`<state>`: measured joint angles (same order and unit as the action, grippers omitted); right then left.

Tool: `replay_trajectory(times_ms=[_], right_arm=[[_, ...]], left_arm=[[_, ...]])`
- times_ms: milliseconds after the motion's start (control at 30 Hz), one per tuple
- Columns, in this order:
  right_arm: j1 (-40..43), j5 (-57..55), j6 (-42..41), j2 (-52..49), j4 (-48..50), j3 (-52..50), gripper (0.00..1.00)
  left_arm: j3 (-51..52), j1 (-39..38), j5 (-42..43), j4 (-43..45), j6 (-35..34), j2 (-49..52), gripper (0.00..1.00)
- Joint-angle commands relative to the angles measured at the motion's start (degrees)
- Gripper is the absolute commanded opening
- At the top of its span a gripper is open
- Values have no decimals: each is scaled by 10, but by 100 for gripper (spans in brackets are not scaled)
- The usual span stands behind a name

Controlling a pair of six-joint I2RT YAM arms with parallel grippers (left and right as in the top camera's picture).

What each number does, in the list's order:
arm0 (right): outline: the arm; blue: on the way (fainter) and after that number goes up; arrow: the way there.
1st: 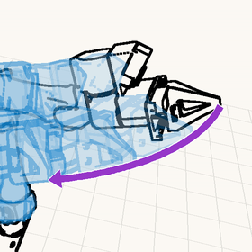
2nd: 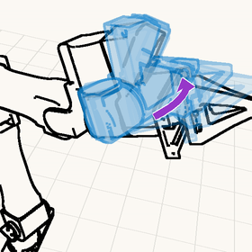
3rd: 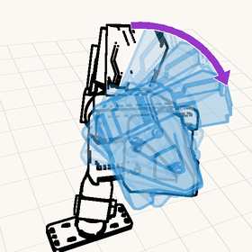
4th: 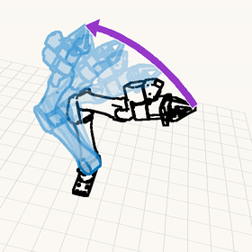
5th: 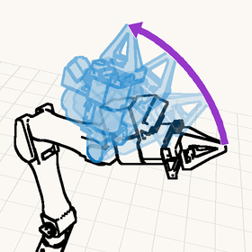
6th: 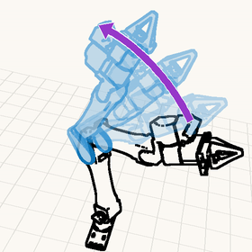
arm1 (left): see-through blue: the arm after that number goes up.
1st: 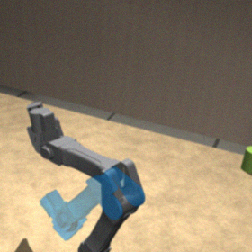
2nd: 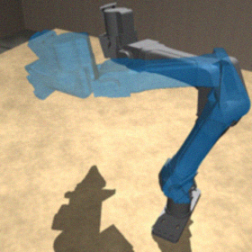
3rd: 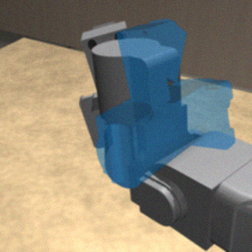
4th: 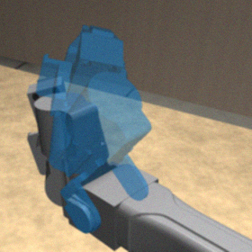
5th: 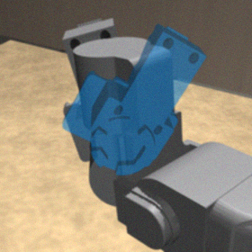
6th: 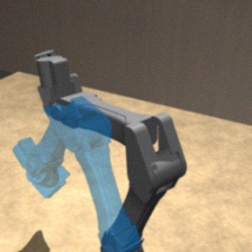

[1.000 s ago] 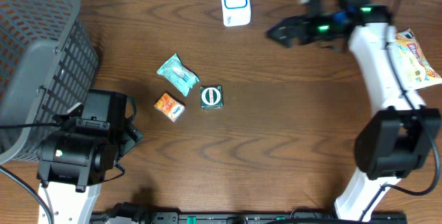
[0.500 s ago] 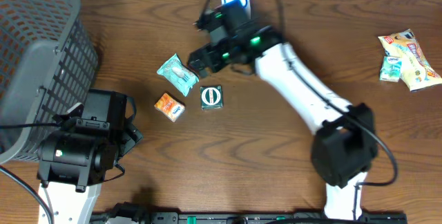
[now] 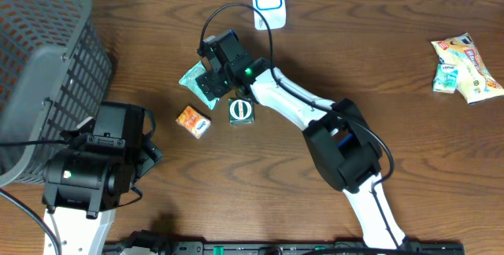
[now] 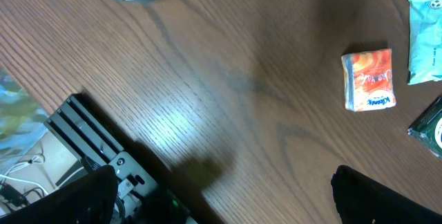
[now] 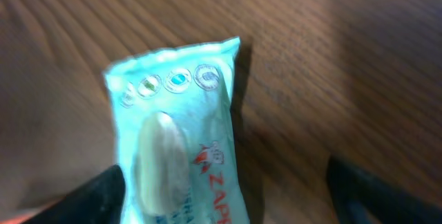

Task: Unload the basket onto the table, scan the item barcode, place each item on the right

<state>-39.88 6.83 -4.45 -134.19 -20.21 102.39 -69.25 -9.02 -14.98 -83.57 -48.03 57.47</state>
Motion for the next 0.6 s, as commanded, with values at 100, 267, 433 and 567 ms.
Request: replay_trajectory(times_ms=[100,267,433,567], right_arm=[[0,-21,-6,-23,-12,-2,56],[1,-102,-7,-19,-51,-2,17],[9,-184,-31,12,-138,-2,1],[13,-284,-70,50,-208,-2,1]], left_arm=[[-11,2,-9,-2,-5,-3,98],[-11,2,-9,-2,-5,-3,98],[-11,2,-9,-2,-5,-3,98],[-11,2,-9,-2,-5,-3,97]])
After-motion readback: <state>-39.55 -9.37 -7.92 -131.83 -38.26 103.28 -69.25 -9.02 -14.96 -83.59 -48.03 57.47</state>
